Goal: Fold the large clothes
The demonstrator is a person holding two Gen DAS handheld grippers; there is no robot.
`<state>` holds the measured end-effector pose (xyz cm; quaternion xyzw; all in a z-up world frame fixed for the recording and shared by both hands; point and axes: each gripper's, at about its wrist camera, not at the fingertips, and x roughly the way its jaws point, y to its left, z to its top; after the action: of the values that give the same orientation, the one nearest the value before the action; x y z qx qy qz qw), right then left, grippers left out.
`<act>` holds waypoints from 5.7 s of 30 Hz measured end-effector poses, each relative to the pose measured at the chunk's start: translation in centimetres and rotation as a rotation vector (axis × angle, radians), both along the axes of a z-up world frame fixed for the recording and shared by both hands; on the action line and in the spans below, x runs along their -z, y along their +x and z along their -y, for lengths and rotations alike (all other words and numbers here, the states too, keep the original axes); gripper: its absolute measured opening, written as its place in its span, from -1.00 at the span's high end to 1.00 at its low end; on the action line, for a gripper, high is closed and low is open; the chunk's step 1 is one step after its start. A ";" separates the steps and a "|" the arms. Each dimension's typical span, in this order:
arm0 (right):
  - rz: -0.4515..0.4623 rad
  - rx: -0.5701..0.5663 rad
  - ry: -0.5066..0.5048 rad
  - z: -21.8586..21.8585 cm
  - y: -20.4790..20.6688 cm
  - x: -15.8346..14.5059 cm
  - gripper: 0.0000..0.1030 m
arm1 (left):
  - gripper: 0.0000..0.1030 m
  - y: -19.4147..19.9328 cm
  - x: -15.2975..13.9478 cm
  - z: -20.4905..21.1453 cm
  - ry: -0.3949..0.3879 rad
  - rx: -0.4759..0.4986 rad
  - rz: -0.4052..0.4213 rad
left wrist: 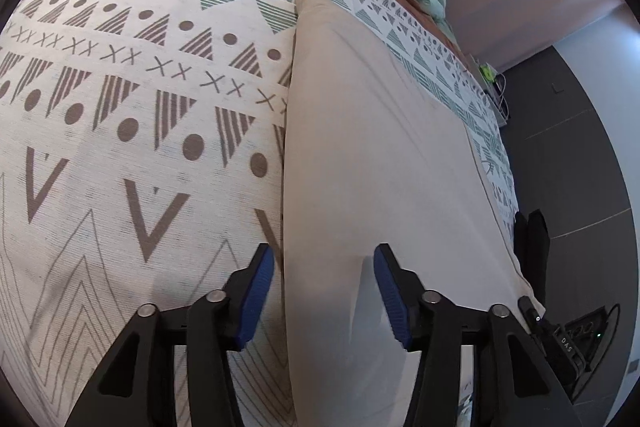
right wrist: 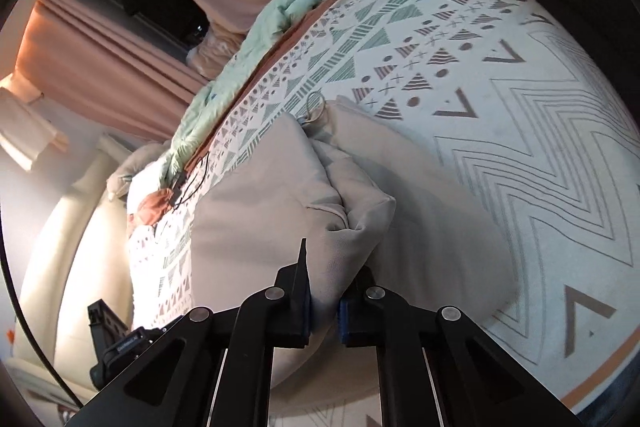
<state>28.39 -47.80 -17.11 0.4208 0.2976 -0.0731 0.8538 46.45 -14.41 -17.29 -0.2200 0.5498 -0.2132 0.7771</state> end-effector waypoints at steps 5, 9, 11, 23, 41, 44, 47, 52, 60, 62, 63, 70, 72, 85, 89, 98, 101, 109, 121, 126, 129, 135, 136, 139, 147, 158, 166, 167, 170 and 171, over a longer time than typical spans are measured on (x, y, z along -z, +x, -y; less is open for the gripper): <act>0.008 0.068 0.001 1.6 -2.4 0.2 0.83 | 0.30 -0.4 -0.7 1.7 -0.009 0.040 0.022; 0.021 0.098 -0.031 2.0 -3.4 -0.2 0.83 | 0.32 -0.8 -1.3 3.1 -0.015 0.069 0.041; 0.026 0.095 -0.032 2.1 -3.5 -0.3 0.83 | 0.32 -0.9 -1.3 3.7 0.003 0.075 0.047; 0.011 0.120 0.074 4.2 -4.8 1.4 0.83 | 0.32 -1.1 -1.4 5.5 0.023 0.061 0.053; -0.034 0.055 0.107 6.3 -6.6 3.1 0.37 | 0.32 0.0 -0.9 4.2 0.027 0.033 -0.001; -0.046 0.044 0.081 6.9 -6.3 2.7 0.33 | 0.32 0.1 -0.7 4.1 0.032 0.043 -0.004; -0.075 0.000 0.034 7.1 -5.5 2.2 0.33 | 0.29 0.3 -0.6 3.9 0.032 0.052 -0.010; -0.072 -0.061 -0.079 6.7 -4.0 1.6 0.72 | 0.29 1.0 -0.3 3.9 0.027 0.054 -0.026; -0.095 -0.041 -0.101 7.2 -2.0 2.1 0.77 | 0.29 1.7 -0.4 4.3 0.037 0.054 -0.009; -0.120 -0.060 -0.092 7.4 -1.8 2.1 0.76 | 0.29 2.0 -0.3 4.3 0.030 0.047 -0.014; -0.135 -0.067 -0.079 7.6 -1.7 2.0 0.75 | 0.29 2.0 -0.3 4.2 0.025 0.043 -0.017; -0.140 -0.055 -0.109 10.6 -0.7 -1.0 -0.49 | 0.10 2.5 -0.4 3.1 0.015 0.022 -0.010; -0.137 -0.107 -0.125 11.0 0.7 -1.6 -0.57 | 0.00 2.6 -0.4 2.6 0.008 0.011 0.003; -0.226 -0.449 -0.051 11.8 13.1 1.0 -0.57 | 0.00 6.3 -0.3 4.2 0.014 -0.034 0.015; -0.252 -0.516 -0.008 11.7 15.9 3.1 -0.57 | 0.00 8.3 0.4 5.2 0.033 -0.025 -0.008; -0.253 -0.587 0.025 10.6 21.3 4.6 -0.22 | 0.13 11.1 0.9 5.9 0.063 -0.005 0.013; -0.254 -0.555 0.006 10.4 22.6 4.5 0.31 | 0.13 11.1 0.9 5.8 0.064 -0.004 0.018; -0.253 -0.491 -0.002 11.4 23.1 4.7 0.59 | 0.14 10.8 1.0 5.7 0.057 -0.009 0.016; -0.272 -0.676 0.148 12.1 22.1 5.3 -0.40 | 0.14 10.8 0.9 5.5 0.070 -0.005 0.015; -0.242 -0.708 0.193 10.8 23.7 6.1 -0.39 | 0.14 11.3 0.9 6.0 0.084 -0.024 0.024; -0.237 -0.736 0.176 9.3 25.1 6.1 -0.38 | 0.14 11.8 0.9 6.3 0.091 -0.019 0.032; -0.266 -0.700 0.162 8.6 26.2 6.4 0.25 | 0.22 12.1 1.3 6.7 0.100 -0.024 0.058; -0.264 -0.698 0.147 8.6 26.1 6.3 0.33 | 0.28 12.0 1.4 6.8 0.100 -0.025 0.062; -0.241 -0.689 0.091 8.3 25.3 5.2 0.55 | 0.49 11.4 1.3 7.0 0.095 -0.038 0.082; -0.165 -0.683 -0.031 5.7 22.3 -1.1 0.73 | 0.85 9.1 -2.5 7.0 0.130 -0.052 0.135; -0.002 -0.686 -0.124 1.1 14.4 -10.6 0.75 | 0.91 2.4 -11.4 4.6 0.049 -0.082 0.285; 0.114 -0.699 -0.149 -2.6 9.9 -16.2 0.74 | 0.91 -1.4 -17.0 1.4 0.031 -0.106 0.366; 0.133 -0.704 -0.152 -3.2 9.5 -17.0 0.74 | 0.91 -1.8 -17.7 0.7 0.031 -0.113 0.378; 0.174 -0.712 -0.154 -5.1 8.8 -18.9 0.75 | 0.91 -2.8 -19.6 -1.3 0.026 -0.135 0.406; 0.183 -0.713 -0.153 -5.8 8.5 -19.5 0.74 | 0.91 -3.0 -20.2 -2.1 0.025 -0.141 0.414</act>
<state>36.90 -42.01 2.34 0.2303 0.3417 0.2447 0.8777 43.43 -12.34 2.86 -0.2000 0.3643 -0.1922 0.8890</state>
